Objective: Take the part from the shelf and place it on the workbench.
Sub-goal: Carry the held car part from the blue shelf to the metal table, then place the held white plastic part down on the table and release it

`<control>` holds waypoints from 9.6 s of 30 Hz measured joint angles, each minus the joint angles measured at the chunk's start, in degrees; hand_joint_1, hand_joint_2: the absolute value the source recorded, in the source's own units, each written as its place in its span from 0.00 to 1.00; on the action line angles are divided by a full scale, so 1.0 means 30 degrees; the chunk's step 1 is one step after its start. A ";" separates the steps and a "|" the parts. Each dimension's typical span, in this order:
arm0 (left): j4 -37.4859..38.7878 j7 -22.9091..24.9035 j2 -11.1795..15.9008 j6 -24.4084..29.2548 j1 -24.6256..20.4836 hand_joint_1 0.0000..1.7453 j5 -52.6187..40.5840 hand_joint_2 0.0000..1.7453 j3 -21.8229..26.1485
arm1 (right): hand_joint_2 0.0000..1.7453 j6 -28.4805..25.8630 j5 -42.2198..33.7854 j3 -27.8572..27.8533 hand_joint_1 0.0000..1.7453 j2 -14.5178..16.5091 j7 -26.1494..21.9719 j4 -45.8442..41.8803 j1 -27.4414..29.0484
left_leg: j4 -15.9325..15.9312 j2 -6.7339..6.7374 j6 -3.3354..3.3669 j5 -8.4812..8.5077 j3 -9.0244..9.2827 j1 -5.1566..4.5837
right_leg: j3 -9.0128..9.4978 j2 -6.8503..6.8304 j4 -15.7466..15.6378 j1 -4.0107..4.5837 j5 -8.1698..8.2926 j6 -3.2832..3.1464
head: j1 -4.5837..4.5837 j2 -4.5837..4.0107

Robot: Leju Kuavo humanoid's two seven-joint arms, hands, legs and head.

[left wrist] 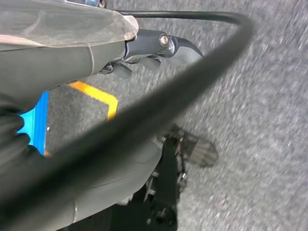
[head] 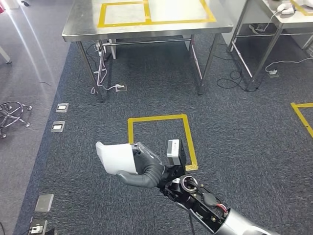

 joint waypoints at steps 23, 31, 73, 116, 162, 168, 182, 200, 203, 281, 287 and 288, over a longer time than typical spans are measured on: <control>0.0004 -0.0018 -0.0038 0.0020 0.0055 0.00 0.0025 1.00 0.0051 | 1.00 0.0335 -0.0022 0.0146 1.00 0.0131 -0.0177 0.0373 -0.0158 | 0.1980 0.0060 -0.1182 0.0014 -0.1331 0.0346 | 0.0820 -0.0010 -0.1712 -0.0221 0.1071 -0.0465 | -0.0183 0.0000; 0.0005 -0.0093 -0.0051 -0.0111 0.0027 0.00 -0.0366 1.00 0.0060 | 1.00 -0.0139 0.0000 0.0089 1.00 0.0109 -0.0136 0.0264 -0.0027 | 0.0370 0.0029 -0.0135 -0.0244 -0.0146 0.0172 | 0.0132 0.0018 0.0397 -0.0296 -0.0543 0.0304 | 0.0219 0.0000; 0.0007 -0.0106 -0.0066 -0.0188 -0.0001 0.00 -0.0745 1.00 0.0053 | 1.00 -0.0799 -0.0004 -0.0284 1.00 -0.0625 -0.0087 -0.0588 0.0769 | 0.0349 -0.0116 -0.0529 -0.1547 0.1446 -0.0001 | -0.0861 0.0138 -0.0932 0.0111 0.2147 -0.0422 | 0.1116 0.0000; 0.0007 -0.0095 0.0033 -0.0168 0.0010 0.00 -0.0740 1.00 0.0060 | 1.00 -0.0821 -0.0233 -0.0523 1.00 -0.0539 -0.0370 -0.0284 0.0612 | 0.0544 -0.0002 -0.0773 0.0240 -0.0439 -0.0012 | 0.0584 0.0185 -0.1431 0.0034 0.1037 -0.0359 | -0.0091 0.0000; 0.0007 -0.0087 -0.0075 -0.0182 -0.0008 0.00 -0.0940 1.00 0.0060 | 1.00 -0.0976 -0.0064 -0.0687 1.00 -0.0678 -0.0320 -0.0330 0.0852 | 0.0291 -0.0088 -0.0499 -0.1416 0.1531 -0.0061 | -0.0734 0.0143 -0.0874 0.0034 0.2141 -0.0209 | 0.0984 0.0000; 0.0007 -0.0087 -0.0069 -0.0168 -0.0044 0.00 -0.0929 1.00 0.0060 | 1.00 -0.0801 -0.0058 -0.0692 1.00 -0.0670 -0.0344 -0.0402 0.0769 | 0.4191 -0.0022 -0.1018 -0.3055 -0.0514 0.0064 | -0.0175 0.0097 -0.1397 -0.0115 0.1947 -0.0695 | 0.0453 0.0000; 0.0007 -0.0109 -0.0031 -0.0228 0.0016 0.00 -0.1113 1.00 0.0060 | 1.00 -0.1031 -0.0047 -0.0716 1.00 -0.0681 -0.0430 -0.0457 0.0804 | 0.0301 0.0041 -0.0098 -0.0298 0.0287 0.0138 | -0.0376 0.0119 0.1210 -0.0053 -0.0517 0.0197 | 0.0283 0.0000; 0.0007 -0.0146 -0.0047 -0.0344 0.0001 0.00 -0.1317 1.00 0.0060 | 1.00 -0.1220 0.0087 -0.1000 1.00 -0.0750 -0.0357 -0.0732 0.1205 | 0.5745 0.0005 -0.1040 -0.3062 -0.1790 0.0101 | 0.0103 0.0112 -0.1563 -0.0001 0.1751 -0.0866 | 0.0329 0.0000; 0.0007 -0.0146 -0.0020 -0.0341 0.0057 0.00 -0.1290 1.00 0.0060 | 1.00 -0.1211 0.0129 -0.1000 1.00 -0.0750 -0.0309 -0.0745 0.1240 | 0.3368 0.0015 -0.0988 -0.0691 -0.1517 0.0105 | 0.0590 0.0179 -0.1561 0.0004 0.1356 -0.0796 | 0.0044 0.0000; 0.0066 -0.0080 0.0002 -0.0117 0.0066 0.00 -0.0891 1.00 0.0158 | 1.00 -0.0872 0.0073 -0.0940 1.00 -0.0670 -0.0450 -0.0545 0.0913 | 0.0019 -0.0038 -0.0266 -0.1339 0.1598 0.0049 | -0.1395 0.0098 0.0258 -0.0114 0.2051 0.0069 | 0.0840 0.0000; 0.0066 -0.0073 -0.0004 -0.0113 -0.0016 0.00 -0.0885 1.00 0.0162 | 1.00 -0.0876 0.0073 -0.0931 1.00 -0.0625 -0.0464 -0.0565 0.0826 | 0.0700 0.0015 -0.0855 -0.1942 0.1282 0.0043 | -0.0563 0.0149 -0.1236 -0.0124 0.1910 -0.0468 | 0.0635 0.0000; 0.0066 -0.0073 -0.0004 -0.0115 -0.0043 0.00 -0.0885 1.00 0.0162 | 1.00 -0.0876 0.0073 -0.0929 1.00 -0.0606 -0.0470 -0.0577 0.0801 | 0.1690 0.0016 -0.0943 -0.2349 0.0753 0.0060 | -0.0418 0.0124 -0.1336 -0.0162 0.1876 -0.0557 | 0.0506 0.0000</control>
